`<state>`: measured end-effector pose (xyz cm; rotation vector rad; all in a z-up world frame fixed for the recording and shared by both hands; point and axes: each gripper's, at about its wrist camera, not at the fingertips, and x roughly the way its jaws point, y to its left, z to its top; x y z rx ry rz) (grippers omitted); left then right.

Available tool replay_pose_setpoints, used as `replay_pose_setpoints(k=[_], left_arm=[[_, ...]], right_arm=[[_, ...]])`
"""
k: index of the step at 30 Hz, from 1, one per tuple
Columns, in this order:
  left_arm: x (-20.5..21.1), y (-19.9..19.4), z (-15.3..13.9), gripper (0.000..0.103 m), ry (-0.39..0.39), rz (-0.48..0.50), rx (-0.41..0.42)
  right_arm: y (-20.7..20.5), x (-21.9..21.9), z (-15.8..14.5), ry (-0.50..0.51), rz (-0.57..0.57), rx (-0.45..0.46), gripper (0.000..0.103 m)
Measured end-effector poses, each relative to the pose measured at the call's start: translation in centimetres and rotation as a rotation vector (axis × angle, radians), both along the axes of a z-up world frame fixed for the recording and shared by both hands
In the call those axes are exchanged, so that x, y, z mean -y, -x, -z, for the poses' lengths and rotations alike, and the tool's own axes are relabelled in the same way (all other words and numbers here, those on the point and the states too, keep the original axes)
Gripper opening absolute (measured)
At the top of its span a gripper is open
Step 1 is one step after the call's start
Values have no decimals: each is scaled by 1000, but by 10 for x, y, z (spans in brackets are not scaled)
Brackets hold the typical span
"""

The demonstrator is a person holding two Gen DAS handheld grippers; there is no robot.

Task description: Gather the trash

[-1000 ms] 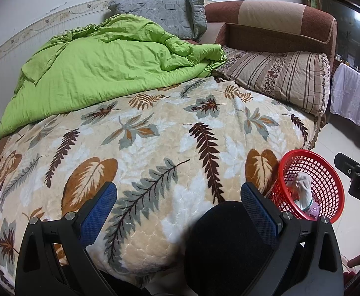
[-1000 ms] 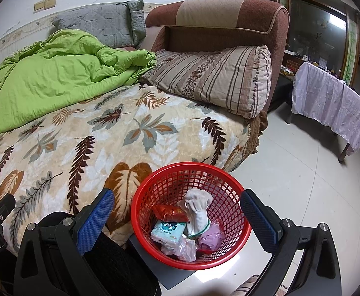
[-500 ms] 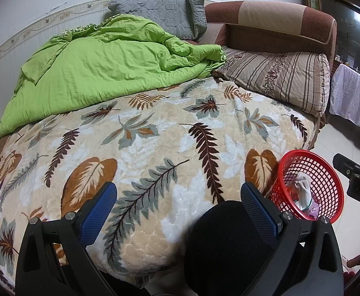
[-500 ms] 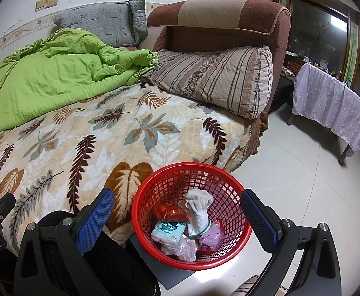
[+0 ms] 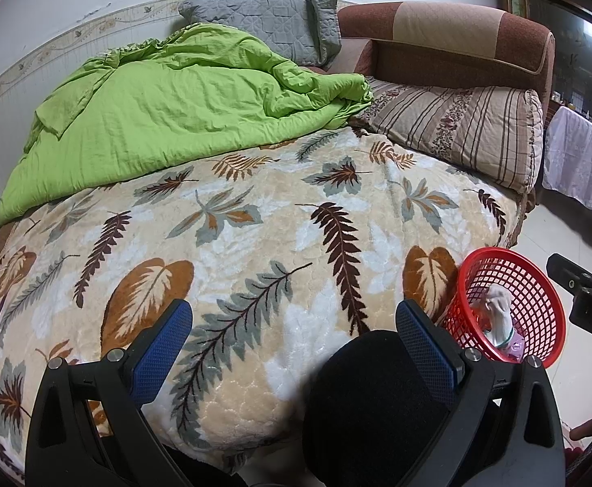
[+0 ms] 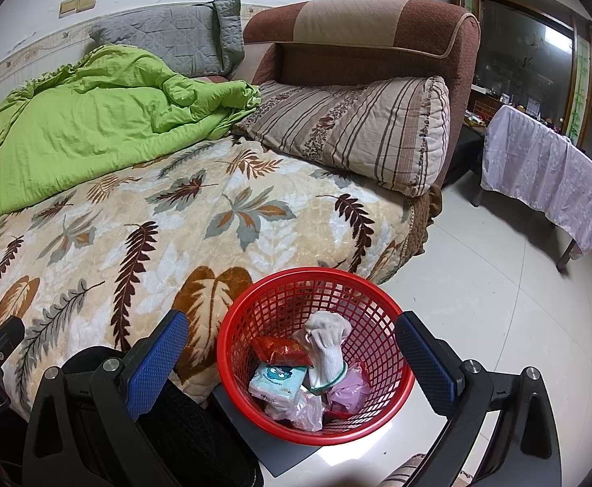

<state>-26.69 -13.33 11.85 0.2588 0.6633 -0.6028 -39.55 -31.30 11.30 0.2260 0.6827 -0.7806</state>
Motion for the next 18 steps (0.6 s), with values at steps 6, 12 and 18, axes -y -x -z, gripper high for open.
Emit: replay_pose_setpoints(k=[6,12,18], left_arm=[[-1,-1,0,100,0,1,0],[1,0,1,100,4,0,-7],[-1,-1,1,100,10,-25,-19]], right_arm=[[0,0,0,0,-1,0,103],[-2,-1,0,4,-7,-3,103],[-16,-3,-2,29,-57,-12,103]])
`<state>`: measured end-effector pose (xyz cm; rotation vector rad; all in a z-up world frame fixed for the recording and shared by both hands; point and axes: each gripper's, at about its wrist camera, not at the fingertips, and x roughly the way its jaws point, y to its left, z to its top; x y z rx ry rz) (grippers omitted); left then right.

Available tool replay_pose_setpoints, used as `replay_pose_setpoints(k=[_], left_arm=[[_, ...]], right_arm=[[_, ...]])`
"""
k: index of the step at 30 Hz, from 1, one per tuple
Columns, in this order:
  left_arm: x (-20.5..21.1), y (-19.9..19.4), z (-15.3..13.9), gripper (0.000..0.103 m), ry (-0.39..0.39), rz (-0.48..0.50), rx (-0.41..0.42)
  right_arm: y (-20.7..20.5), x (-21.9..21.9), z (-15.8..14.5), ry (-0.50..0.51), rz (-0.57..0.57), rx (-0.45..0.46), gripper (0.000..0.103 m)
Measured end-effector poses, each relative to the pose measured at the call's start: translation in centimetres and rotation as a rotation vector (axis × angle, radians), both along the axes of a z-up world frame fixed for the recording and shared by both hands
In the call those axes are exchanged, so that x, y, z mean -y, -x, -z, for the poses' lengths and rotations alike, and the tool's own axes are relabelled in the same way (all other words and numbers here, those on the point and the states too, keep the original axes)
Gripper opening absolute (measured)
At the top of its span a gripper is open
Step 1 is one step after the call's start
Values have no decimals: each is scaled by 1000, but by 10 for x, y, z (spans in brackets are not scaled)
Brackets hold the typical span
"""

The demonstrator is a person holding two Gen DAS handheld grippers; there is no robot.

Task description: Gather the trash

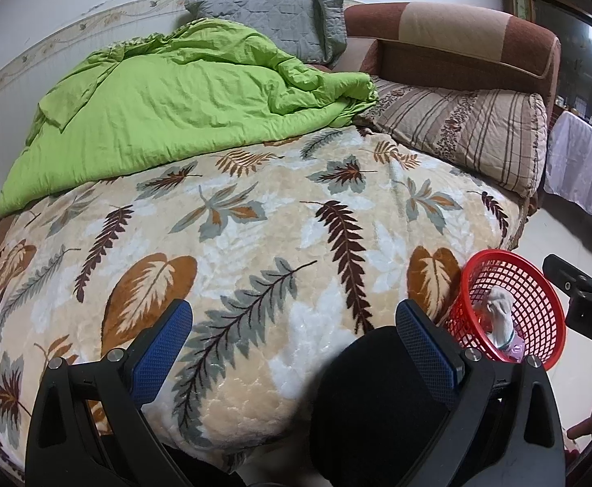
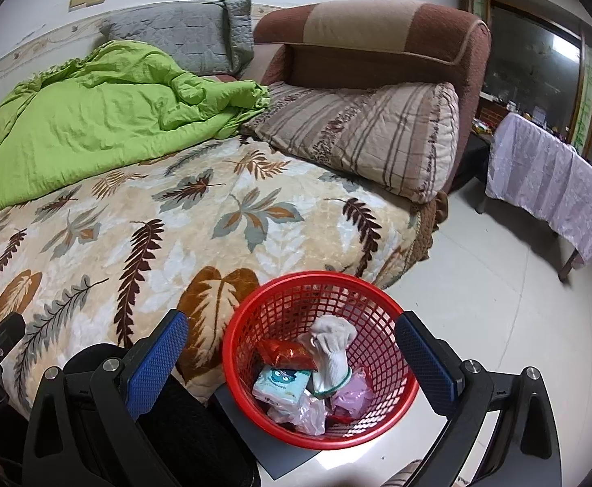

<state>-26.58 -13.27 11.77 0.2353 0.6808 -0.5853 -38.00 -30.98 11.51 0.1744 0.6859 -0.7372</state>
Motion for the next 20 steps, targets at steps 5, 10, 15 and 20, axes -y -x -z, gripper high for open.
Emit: replay_pose_setpoints(k=[5,10,15,20], left_arm=[[-25,-22,-3,100,15,-105,-7],[-69,-56,-6,100,23,-288,-11],[-110,-92,3,100,42,-406,-87],[-122,-138,33,100,13,-453,-173]], right_arm=[[-37,-14,-4,60,-144,-51,103],[-97,-39,-6,36,-318,-98,103],[-170,-71,11,-37,-456,-140,103],[-244,-102,39,-48,-522,-196,103]])
